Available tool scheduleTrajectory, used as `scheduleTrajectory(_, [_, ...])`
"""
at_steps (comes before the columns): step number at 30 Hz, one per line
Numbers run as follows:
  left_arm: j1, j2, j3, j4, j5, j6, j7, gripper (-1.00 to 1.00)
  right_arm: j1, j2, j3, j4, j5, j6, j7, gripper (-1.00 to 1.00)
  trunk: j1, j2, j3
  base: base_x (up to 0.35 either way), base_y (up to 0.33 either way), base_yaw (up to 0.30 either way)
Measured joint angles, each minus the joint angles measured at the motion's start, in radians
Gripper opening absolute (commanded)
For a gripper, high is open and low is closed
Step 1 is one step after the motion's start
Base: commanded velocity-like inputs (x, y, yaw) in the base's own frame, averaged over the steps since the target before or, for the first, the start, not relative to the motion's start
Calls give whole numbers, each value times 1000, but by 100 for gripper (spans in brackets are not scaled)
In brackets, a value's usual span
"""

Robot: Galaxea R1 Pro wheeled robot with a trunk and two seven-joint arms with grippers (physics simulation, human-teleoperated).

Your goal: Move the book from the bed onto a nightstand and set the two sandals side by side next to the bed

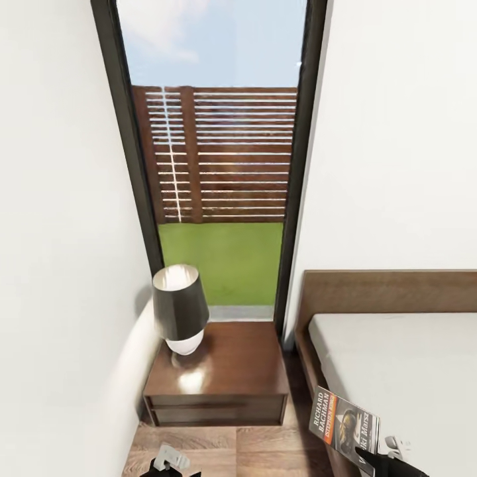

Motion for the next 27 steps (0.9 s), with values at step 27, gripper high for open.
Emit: scheduleTrajectory(27, [-8, -2, 5, -493, 202, 292, -507, 100, 0, 8, 0, 0, 1, 0, -1, -100, 1, 0, 0, 155, 0, 0])
